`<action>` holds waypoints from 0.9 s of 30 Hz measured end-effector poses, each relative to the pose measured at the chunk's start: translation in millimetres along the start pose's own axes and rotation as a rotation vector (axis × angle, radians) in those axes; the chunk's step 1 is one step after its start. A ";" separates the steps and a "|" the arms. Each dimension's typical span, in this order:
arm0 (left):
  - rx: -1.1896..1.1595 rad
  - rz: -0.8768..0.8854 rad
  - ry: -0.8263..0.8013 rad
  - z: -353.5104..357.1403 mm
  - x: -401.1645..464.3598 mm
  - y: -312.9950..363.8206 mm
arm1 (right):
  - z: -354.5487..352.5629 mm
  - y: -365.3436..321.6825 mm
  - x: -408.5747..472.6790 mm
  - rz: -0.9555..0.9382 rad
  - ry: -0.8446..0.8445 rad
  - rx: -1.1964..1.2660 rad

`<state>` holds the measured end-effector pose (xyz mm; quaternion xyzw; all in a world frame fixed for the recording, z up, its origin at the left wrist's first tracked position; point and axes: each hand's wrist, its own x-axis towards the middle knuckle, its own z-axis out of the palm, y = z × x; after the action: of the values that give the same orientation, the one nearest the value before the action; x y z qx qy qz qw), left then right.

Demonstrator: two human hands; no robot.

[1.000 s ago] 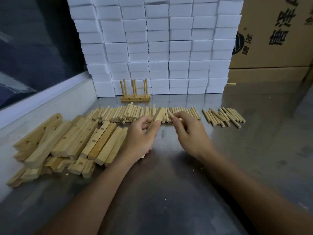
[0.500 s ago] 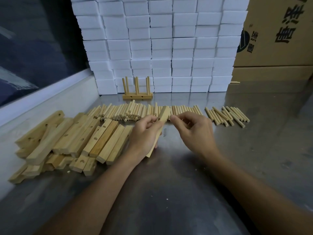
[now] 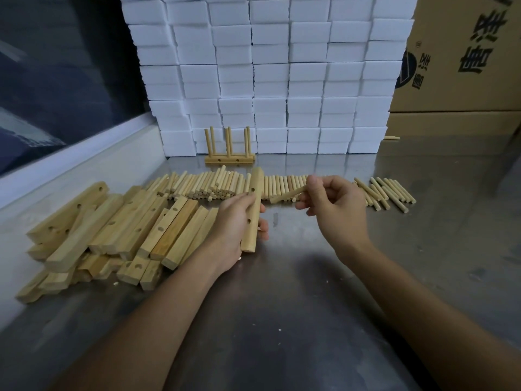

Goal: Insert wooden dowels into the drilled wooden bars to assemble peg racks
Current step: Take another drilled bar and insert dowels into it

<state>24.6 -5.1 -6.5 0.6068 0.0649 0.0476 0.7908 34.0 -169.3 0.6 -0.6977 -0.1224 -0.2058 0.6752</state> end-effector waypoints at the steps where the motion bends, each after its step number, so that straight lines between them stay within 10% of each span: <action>1: -0.001 -0.007 0.005 -0.4 -0.3 0.4 | -0.4 -0.6 0.1 0.032 -0.003 0.039; 27: -0.141 -0.052 -0.051 -3.5 0.6 5.8 | -0.3 -4.2 -4.7 0.148 -0.113 0.011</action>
<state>24.6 -0.2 -1.9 0.5486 0.0569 0.0160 0.8340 27.9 -168.8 2.3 -0.7117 -0.1094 -0.1148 0.6844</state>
